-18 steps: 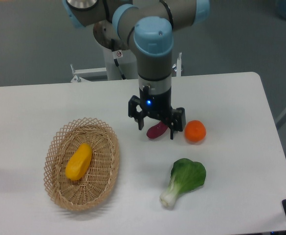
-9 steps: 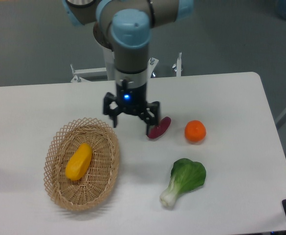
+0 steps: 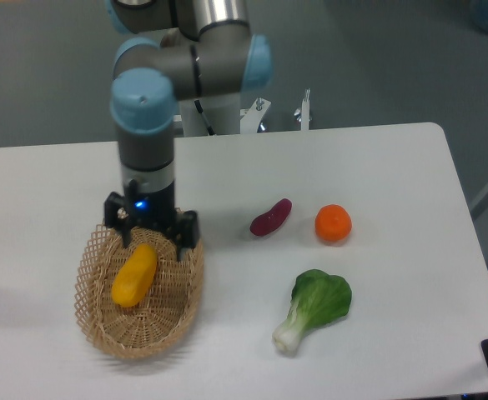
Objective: Pick up the mango from the basket
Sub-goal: 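Lower the gripper onto the yellow mango in the basket, then close the gripper around the yellow mango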
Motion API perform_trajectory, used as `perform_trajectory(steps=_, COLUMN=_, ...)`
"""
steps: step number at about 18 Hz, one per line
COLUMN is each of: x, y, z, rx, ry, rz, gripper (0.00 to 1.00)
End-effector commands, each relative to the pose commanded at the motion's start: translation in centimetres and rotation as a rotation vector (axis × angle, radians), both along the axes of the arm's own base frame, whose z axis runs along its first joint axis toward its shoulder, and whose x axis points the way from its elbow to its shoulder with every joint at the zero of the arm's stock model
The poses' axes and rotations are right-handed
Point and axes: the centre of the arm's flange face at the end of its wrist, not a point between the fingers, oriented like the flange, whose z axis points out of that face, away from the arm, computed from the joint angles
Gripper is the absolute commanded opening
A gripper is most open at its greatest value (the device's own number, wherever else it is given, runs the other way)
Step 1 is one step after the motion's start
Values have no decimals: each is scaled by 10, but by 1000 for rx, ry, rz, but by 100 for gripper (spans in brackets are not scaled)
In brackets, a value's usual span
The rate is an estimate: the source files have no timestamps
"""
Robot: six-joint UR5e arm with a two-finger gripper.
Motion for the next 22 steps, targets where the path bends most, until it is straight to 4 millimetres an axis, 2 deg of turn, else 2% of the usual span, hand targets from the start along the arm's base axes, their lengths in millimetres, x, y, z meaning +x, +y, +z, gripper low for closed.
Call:
perform_trajectory(steps=1, x=1, y=1, z=-3, rx=-3, ry=-2, rz=-2, gripper=100)
perform_trajectory(steps=3, x=7, y=12, z=-29, rx=-19, ry=-4, rz=-20, gripper=100)
perform_trajectory(steps=5, x=11, y=15, z=-33, rx=-20, ry=18, rz=-27, gripper=100)
perform_trajectory(steps=9, x=15, y=22, z=-66, rx=-81, ry=34, rz=-38, gripper=100)
perform_trajectory(steps=11, x=26, y=25, z=-76, rx=-100, ry=43, rz=-60, gripper=100)
perform_trajectory(steps=14, x=27, y=27, z=-87, rx=-112, ry=42, rz=-61, gripper=100)
perform_trajectory(steps=21, x=32, y=28, z=-97, rx=-122, ry=56, rz=-62, gripper=100)
perform_trajectory(steps=22, x=31, y=28, z=-98, rx=-126, ry=57, rz=-60, gripper=95)
